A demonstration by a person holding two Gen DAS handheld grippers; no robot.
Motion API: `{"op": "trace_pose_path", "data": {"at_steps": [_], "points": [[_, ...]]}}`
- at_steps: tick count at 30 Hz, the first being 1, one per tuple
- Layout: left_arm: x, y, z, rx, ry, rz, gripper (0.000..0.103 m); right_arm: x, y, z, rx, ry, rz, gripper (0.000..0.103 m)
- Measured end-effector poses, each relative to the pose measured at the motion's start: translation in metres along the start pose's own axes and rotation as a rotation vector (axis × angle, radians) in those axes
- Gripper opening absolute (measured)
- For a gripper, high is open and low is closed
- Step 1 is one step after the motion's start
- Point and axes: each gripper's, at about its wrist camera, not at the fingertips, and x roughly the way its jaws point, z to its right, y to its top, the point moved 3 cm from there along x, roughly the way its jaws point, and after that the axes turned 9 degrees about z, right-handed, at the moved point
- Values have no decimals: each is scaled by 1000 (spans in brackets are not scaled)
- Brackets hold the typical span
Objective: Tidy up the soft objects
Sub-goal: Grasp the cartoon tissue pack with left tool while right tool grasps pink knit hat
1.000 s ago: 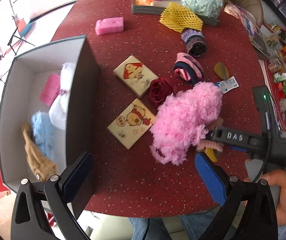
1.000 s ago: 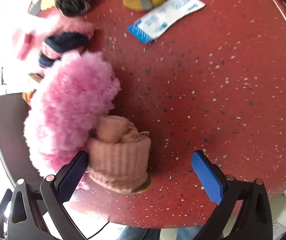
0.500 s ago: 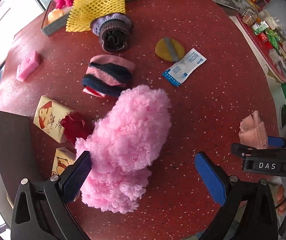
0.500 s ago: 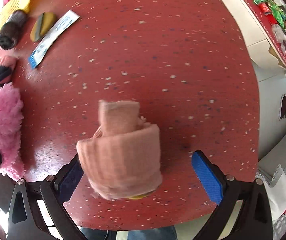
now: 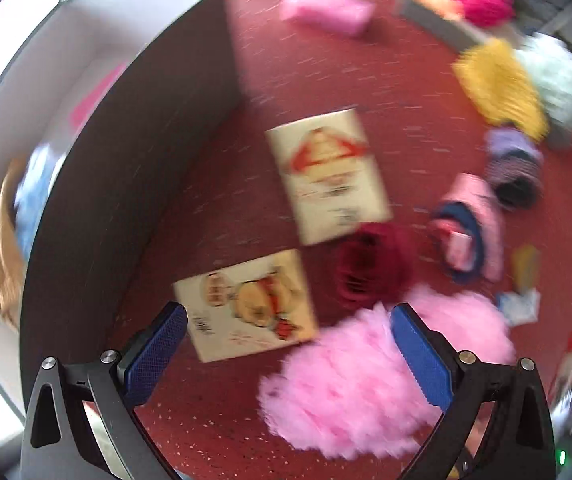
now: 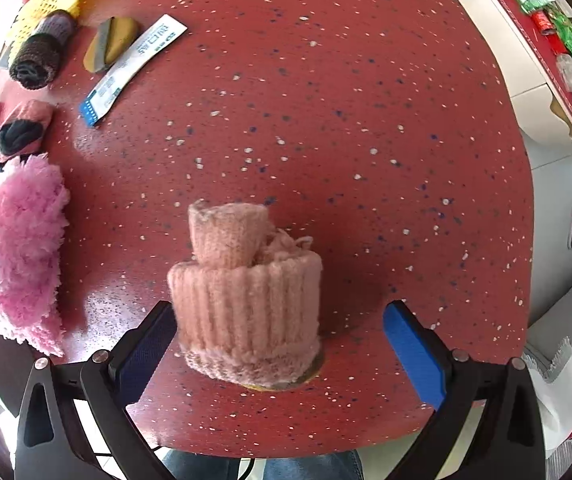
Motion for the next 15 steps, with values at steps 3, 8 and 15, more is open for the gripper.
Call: {"op": "trace_pose_path", "data": {"at_steps": [3, 8, 15], "points": [[19, -2, -19, -113, 54, -57, 102, -3, -1, -21, 0, 0, 1, 103], [37, -2, -30, -163, 78, -95, 102, -7, 6, -14, -3, 1, 7, 103], [45, 7, -40, -158, 62, -97, 103, 6, 15, -29, -43, -14, -8, 103]]}}
